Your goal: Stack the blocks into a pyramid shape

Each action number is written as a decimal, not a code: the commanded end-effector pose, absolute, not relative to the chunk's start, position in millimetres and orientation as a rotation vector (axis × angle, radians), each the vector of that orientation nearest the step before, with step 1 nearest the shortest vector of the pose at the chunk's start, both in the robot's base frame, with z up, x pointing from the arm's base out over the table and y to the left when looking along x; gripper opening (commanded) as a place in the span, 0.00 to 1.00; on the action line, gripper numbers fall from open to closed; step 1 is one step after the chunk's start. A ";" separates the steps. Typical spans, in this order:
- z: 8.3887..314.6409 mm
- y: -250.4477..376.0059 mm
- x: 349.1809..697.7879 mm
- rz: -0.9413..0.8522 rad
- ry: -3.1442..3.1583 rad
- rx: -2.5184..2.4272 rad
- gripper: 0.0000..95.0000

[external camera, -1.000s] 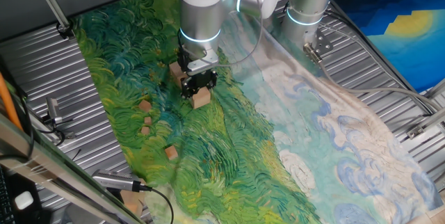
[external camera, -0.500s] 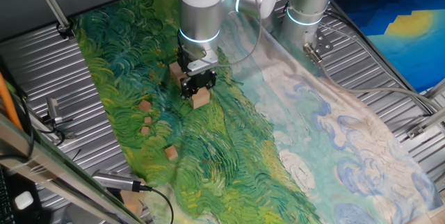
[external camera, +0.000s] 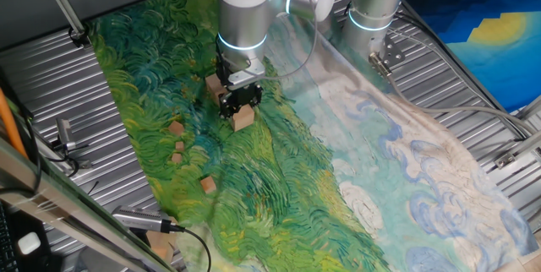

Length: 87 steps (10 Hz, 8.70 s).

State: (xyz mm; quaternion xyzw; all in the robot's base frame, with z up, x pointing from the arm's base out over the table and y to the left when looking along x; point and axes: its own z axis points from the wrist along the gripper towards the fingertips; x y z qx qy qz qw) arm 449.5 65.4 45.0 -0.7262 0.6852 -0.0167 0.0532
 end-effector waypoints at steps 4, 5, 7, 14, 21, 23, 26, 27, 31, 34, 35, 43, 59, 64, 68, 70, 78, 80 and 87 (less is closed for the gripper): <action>43.2 64.6 450.4 -0.065 2.082 -2.206 0.00; 43.2 64.6 450.4 -0.063 2.081 -2.205 0.00; 43.2 64.6 450.4 -0.065 2.077 -2.207 0.00; 43.2 64.6 450.4 -0.067 2.082 -2.205 0.00; 43.5 64.5 450.3 -0.055 2.152 -2.164 0.00; 43.5 64.5 450.3 -0.069 2.173 -2.178 0.00; 43.5 64.5 450.3 -0.080 2.189 -2.172 0.00; 43.5 64.5 450.3 -0.078 2.191 -2.173 0.00; 43.5 64.5 450.3 -0.078 2.201 -2.161 0.00; 43.5 64.5 450.3 -0.081 2.198 -2.165 0.00; 43.5 64.5 450.3 -0.081 2.198 -2.165 0.00; 42.1 64.4 450.6 -0.082 2.181 -2.172 0.00; 31.6 63.3 452.7 -0.089 2.177 -2.161 0.00; 31.6 63.3 452.7 -0.086 2.170 -2.164 0.20; 31.6 63.3 452.7 -0.086 2.170 -2.164 0.20; 31.6 63.3 452.7 -0.086 2.170 -2.164 0.20; 31.6 63.3 452.7 -0.086 2.170 -2.164 0.20; 31.6 63.3 452.7 -0.086 2.170 -2.164 0.20; 83.6 82.8 455.5 -0.075 2.218 -2.118 1.00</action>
